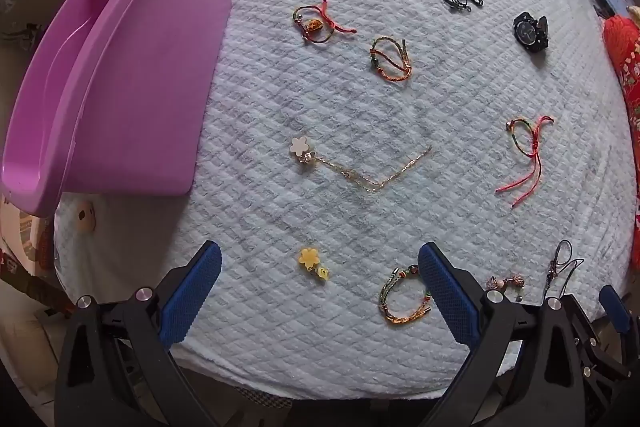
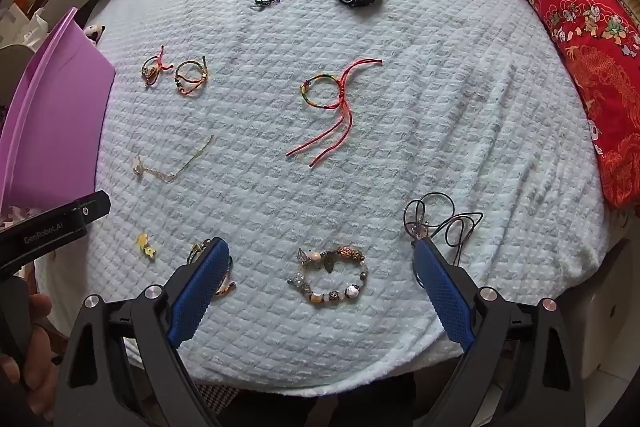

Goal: Organize jewelry
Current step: 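Move both tools toward the braided bracelet and the leather cord necklace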

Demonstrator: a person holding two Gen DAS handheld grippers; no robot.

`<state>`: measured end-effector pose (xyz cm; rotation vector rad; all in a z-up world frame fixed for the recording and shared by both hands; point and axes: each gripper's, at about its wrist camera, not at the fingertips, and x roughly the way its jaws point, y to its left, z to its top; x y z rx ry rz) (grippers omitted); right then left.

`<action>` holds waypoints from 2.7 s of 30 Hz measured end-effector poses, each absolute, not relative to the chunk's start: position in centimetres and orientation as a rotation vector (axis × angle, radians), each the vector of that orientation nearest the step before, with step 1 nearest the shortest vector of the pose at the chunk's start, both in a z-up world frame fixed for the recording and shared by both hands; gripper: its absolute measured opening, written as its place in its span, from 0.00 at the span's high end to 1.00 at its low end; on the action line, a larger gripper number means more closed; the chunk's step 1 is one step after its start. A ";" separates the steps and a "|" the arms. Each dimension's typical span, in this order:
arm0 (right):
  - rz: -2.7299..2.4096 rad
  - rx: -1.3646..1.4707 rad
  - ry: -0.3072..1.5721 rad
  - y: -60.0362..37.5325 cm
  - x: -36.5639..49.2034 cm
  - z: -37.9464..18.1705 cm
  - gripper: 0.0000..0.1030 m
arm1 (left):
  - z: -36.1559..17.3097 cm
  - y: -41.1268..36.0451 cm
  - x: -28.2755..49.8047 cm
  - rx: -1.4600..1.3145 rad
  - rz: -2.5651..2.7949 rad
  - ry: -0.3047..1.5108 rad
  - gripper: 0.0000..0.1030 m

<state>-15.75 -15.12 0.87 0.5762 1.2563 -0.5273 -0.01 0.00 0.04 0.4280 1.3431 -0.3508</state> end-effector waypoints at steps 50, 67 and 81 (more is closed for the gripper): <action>-0.528 0.565 1.226 -14.8 -15.6 1.7 0.13 | 0.5 0.1 0.2 0.442 -0.356 1.338 0.06; -0.536 0.565 1.222 -14.6 -15.7 1.5 0.13 | 0.5 0.4 0.2 0.442 -0.352 1.330 0.06; -0.534 0.562 1.225 -14.6 -15.7 1.6 0.13 | 0.3 0.5 0.1 0.438 -0.346 1.333 0.06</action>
